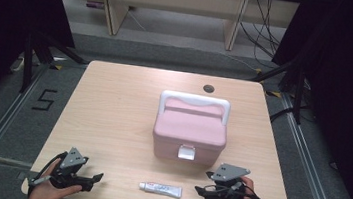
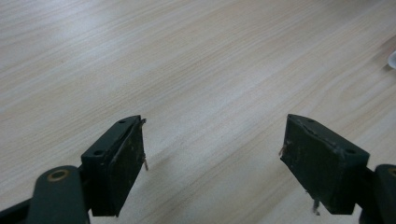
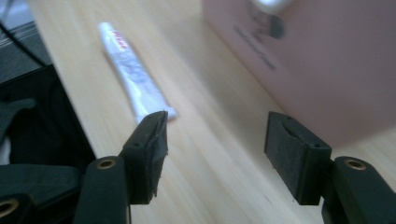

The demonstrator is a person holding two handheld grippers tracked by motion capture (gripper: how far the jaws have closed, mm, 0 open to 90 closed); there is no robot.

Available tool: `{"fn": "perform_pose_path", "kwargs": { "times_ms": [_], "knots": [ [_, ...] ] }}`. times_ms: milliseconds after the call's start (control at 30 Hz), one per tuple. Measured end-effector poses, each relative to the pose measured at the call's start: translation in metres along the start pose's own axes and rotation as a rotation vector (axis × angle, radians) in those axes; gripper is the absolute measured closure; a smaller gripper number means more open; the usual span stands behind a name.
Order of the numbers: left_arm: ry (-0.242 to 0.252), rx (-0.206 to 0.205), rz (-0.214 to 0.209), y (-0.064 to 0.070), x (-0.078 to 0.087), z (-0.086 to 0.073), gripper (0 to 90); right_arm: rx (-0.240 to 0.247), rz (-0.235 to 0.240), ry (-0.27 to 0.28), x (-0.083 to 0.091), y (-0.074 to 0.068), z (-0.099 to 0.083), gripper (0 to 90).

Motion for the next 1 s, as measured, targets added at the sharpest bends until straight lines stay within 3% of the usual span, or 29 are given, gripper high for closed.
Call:
{"fn": "perform_pose_path", "kwargs": {
  "times_ms": [167,400,533,667,767,833,867,933,967,1000],
  "knots": [
    [0.003,0.001,0.004,0.0,-0.001,0.0,20.2,0.078,0.075,-0.015,-0.014,-0.019,0.013,42.4],
    [-0.001,0.006,0.003,-0.001,-0.001,0.0,20.2,0.169,0.124,-0.075,-0.033,-0.037,0.031,44.4],
    [-0.003,0.005,0.002,-0.001,-0.001,0.0,20.2,0.172,0.128,-0.101,-0.036,-0.042,0.035,44.4],
    [0.003,0.009,0.006,-0.001,-0.001,0.0,20.2,0.217,0.16,-0.136,-0.043,-0.051,0.045,46.2],
    [0.005,0.02,0.001,0.0,-0.001,0.0,20.2,0.274,0.195,-0.185,-0.053,-0.063,0.055,50.6],
    [-0.003,0.014,0.003,0.0,0.0,0.0,20.2,0.273,0.2,-0.205,-0.055,-0.066,0.057,50.8],
    [-0.005,0.011,0.001,0.0,0.0,0.0,20.2,0.298,0.215,-0.246,-0.062,-0.073,0.059,52.6],
    [0.0,0.013,-0.003,0.001,0.0,0.0,20.2,0.314,0.238,-0.264,-0.065,-0.075,0.06,53.1],
    [-0.001,0.012,-0.002,0.001,0.0,0.0,20.2,0.314,0.222,-0.28,-0.068,-0.076,0.061,53.3],
    [-0.008,0.003,-0.001,0.0,0.0,0.0,20.2,0.347,0.222,-0.31,-0.075,-0.076,0.062,53.6]
  ]
}}
Point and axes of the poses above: each handheld gripper's, and its own axes: x roughly backward along the jaws, z roughly out of its top, y roughly to its right, the point moved 8 cm from there along -x, roughly forward along the jaws
